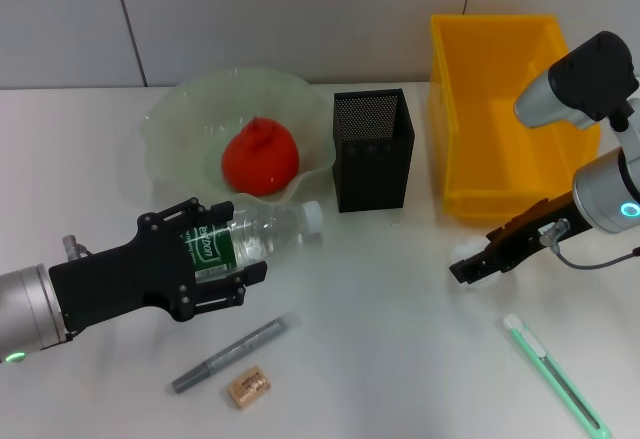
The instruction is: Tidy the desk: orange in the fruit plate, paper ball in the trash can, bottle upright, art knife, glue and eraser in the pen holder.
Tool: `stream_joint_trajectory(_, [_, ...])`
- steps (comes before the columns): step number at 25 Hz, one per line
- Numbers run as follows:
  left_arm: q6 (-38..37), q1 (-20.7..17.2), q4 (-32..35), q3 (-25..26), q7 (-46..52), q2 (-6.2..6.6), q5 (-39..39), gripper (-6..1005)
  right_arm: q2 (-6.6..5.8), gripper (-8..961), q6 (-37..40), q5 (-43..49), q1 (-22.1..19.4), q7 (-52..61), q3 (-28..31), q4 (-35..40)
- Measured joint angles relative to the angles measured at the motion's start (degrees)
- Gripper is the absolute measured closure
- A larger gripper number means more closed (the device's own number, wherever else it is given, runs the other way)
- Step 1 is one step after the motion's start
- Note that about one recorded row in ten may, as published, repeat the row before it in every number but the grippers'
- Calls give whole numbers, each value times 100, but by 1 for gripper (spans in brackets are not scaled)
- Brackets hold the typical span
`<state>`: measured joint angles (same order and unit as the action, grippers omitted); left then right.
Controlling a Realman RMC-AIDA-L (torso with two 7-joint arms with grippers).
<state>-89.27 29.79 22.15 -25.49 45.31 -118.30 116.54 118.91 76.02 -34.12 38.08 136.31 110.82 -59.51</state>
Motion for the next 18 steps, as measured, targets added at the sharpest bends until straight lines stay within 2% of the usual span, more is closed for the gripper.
stream_joint_trajectory(4, [6, 0, 0, 0, -5, 0, 23, 182, 4, 120, -1, -3, 29, 3, -68, 95])
stream_joint_trajectory(10, [7, -17, 0, 0, -5, 0, 36, 182, 6, 301, 2, -23, 25, 17, -156, 97])
stream_joint_trajectory(12, [7, -24, 0, 0, -7, 0, 38, 182, 9, 416, 73, -140, -29, 19, -159, 22])
stream_joint_trajectory(18, [7, -45, 0, 0, -20, -5, 42, 182, 25, 416, 285, -213, -239, 63, -159, -475])
